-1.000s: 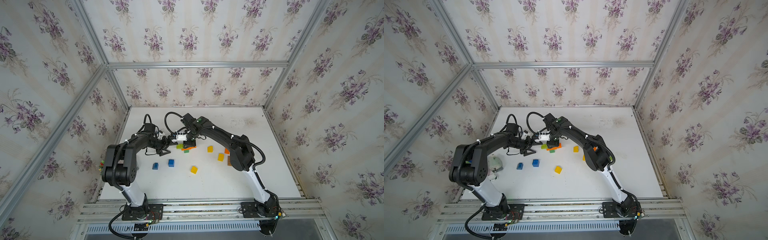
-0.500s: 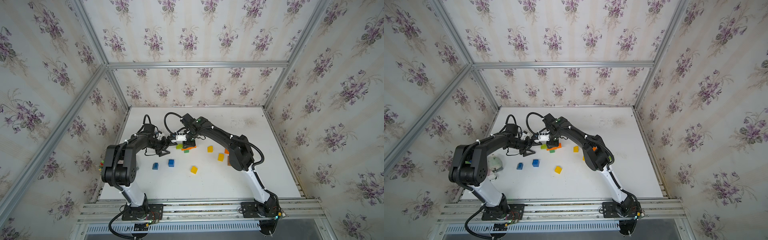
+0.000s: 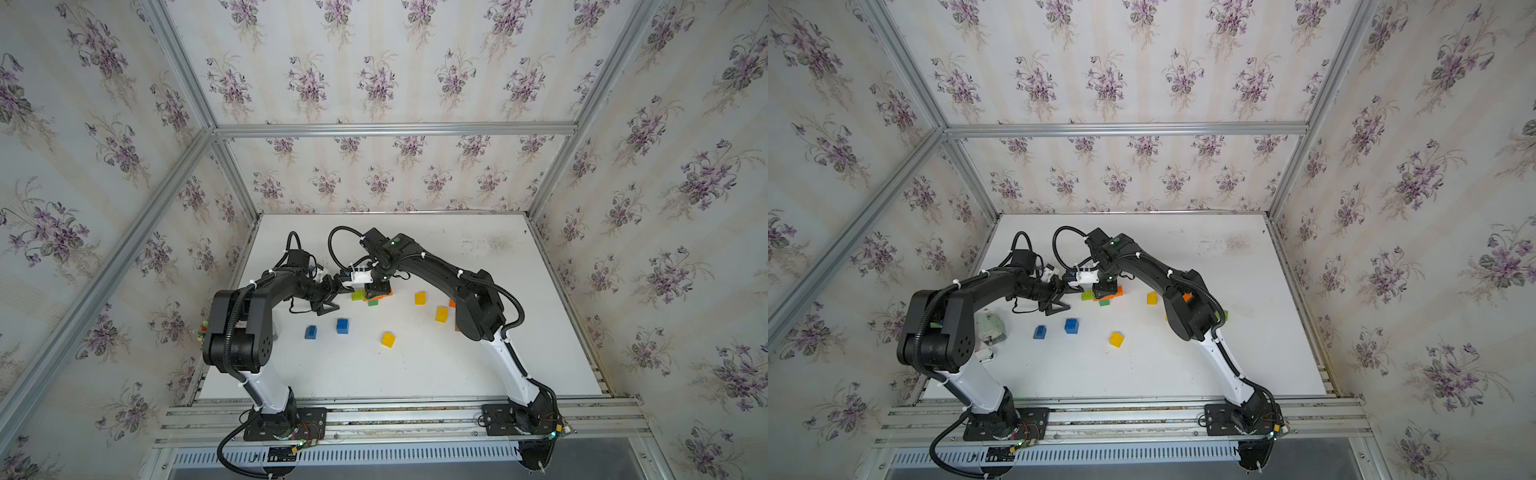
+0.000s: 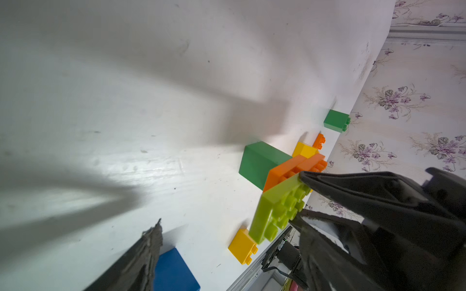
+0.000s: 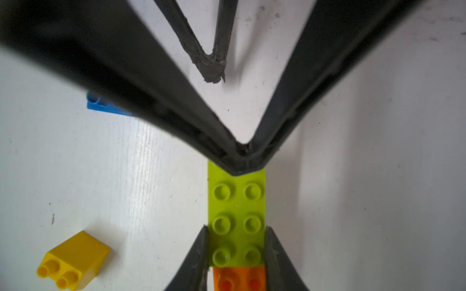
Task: Assemble a fork with lego
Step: Assemble the lego brick with the lego brick.
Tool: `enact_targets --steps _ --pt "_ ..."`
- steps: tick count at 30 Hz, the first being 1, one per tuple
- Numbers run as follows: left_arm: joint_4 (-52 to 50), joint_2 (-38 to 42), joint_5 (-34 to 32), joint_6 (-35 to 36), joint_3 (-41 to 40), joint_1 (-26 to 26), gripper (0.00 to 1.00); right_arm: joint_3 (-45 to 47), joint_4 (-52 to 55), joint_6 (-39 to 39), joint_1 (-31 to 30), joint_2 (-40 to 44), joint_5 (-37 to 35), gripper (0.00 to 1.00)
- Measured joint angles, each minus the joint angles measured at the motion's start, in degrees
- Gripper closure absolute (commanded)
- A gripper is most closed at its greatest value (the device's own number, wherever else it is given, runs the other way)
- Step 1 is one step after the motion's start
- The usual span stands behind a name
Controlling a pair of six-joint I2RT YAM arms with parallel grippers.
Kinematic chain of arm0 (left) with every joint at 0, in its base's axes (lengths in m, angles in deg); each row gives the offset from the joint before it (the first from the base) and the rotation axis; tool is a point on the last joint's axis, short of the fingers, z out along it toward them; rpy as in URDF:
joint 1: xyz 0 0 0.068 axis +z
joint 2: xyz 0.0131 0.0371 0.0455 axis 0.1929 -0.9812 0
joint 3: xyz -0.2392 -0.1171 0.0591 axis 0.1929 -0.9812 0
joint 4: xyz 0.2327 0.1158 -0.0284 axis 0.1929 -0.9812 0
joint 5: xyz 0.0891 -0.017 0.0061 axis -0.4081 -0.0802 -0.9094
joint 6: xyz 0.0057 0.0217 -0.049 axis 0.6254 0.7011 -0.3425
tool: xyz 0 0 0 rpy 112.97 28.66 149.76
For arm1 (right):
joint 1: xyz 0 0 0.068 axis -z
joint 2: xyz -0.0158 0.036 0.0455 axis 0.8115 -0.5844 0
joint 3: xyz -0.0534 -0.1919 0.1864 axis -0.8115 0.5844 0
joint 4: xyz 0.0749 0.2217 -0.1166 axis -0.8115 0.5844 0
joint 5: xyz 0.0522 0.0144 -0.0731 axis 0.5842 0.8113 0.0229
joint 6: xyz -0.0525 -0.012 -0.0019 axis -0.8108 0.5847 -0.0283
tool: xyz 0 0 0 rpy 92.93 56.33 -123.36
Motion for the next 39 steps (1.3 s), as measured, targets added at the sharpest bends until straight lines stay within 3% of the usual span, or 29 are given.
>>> enact_targets --steps 14,39 --pt "0.66 -0.28 0.44 -0.42 0.42 -0.46 0.12 2.82 -2.69 0.24 0.85 1.09 2.01 0.68" --pt "0.37 -4.28 -2.45 -3.63 3.54 -7.65 0.09 11.13 -1.7 0.37 2.89 5.88 -0.68 0.67"
